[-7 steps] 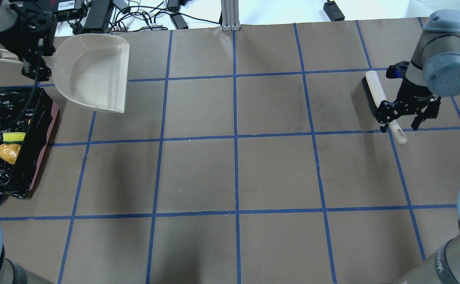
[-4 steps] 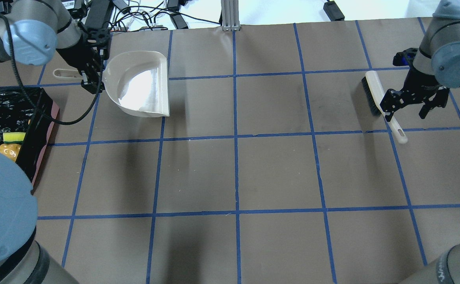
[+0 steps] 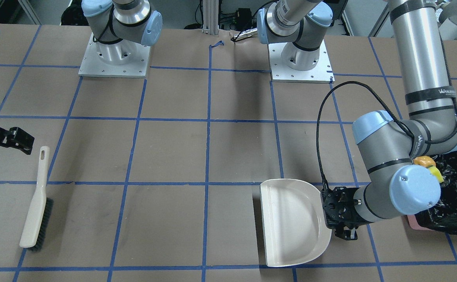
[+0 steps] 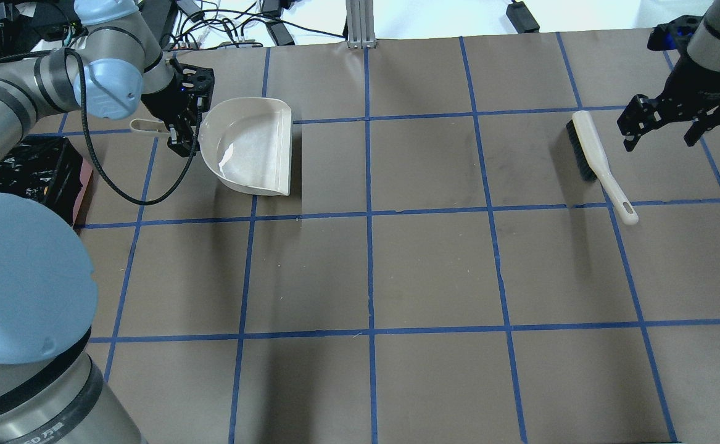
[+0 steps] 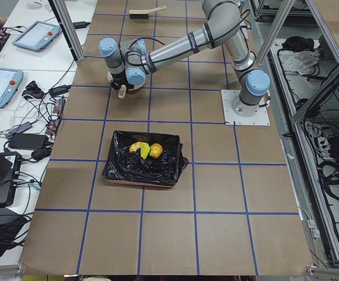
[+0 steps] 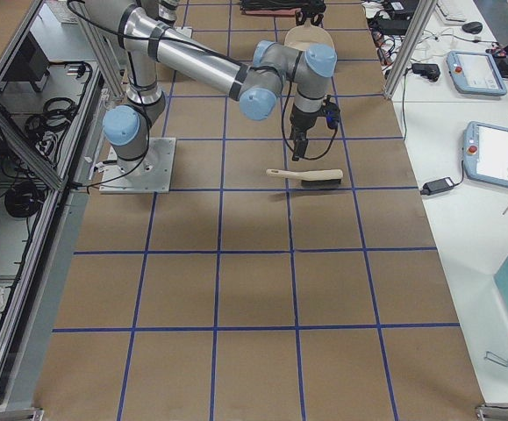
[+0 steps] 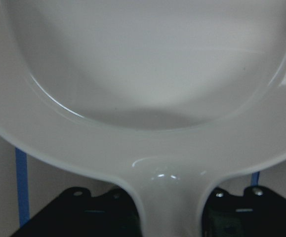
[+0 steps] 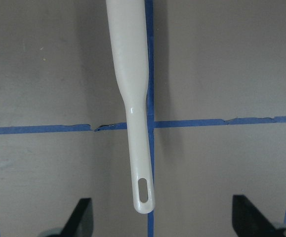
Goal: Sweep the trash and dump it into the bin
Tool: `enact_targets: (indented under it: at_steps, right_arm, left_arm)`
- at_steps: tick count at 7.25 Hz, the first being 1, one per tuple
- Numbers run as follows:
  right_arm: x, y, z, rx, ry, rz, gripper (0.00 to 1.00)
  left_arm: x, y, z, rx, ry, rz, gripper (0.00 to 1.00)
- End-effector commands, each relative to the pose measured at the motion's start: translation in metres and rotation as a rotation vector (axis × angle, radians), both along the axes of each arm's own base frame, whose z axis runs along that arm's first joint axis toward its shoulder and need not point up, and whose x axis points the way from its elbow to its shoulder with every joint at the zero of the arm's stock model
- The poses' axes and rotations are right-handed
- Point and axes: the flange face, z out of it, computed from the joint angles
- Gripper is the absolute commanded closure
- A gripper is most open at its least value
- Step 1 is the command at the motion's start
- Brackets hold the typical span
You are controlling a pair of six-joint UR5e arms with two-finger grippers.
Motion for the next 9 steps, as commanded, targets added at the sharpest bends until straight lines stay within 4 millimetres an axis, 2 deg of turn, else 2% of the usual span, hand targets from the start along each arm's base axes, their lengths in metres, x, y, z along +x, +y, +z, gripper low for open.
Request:
enact_targets:
  at_steps: [1,2,3,4,5,6,7,8,9]
  right_arm:
    - [0.013,0.023,0.061,-0.021,-0.008,-0.025,0.01]
    - [0.024,0.024,0.067,-0.038,-0.033,-0.057,0.01]
    - [0.051,0.022,0.076,-0.056,-0.048,-0.074,0.00]
    - [0.085,0.020,0.092,-0.064,-0.046,-0.114,0.00]
    - [0.129,0.024,0.104,-0.043,-0.052,-0.100,0.00]
    - [0.165,0.030,0.112,-0.059,-0.050,-0.113,0.00]
    - [0.187,0.037,0.119,-0.071,-0.077,-0.106,0.00]
    - [0.188,0.048,0.135,-0.104,-0.089,-0.102,0.00]
    - [0.194,0.055,0.143,-0.121,-0.112,-0.099,0.00]
  left_arm:
    - [-0.010,-0.006,-0.004,-0.037,-0.009,-0.054,1.00]
    - [-0.010,-0.007,-0.007,-0.037,-0.009,-0.054,1.00]
    - [-0.009,-0.006,-0.009,-0.030,-0.011,-0.053,0.97]
    - [-0.007,-0.007,-0.014,-0.024,-0.010,-0.050,0.92]
    - [-0.006,-0.007,-0.017,-0.020,-0.007,-0.051,0.92]
    - [-0.005,-0.008,-0.020,-0.017,-0.007,-0.053,0.90]
    - [-0.005,-0.008,-0.025,-0.010,-0.005,-0.053,0.85]
    - [-0.005,-0.009,-0.027,-0.008,-0.005,-0.053,0.63]
    - [-0.004,-0.009,-0.028,-0.008,-0.005,-0.053,0.26]
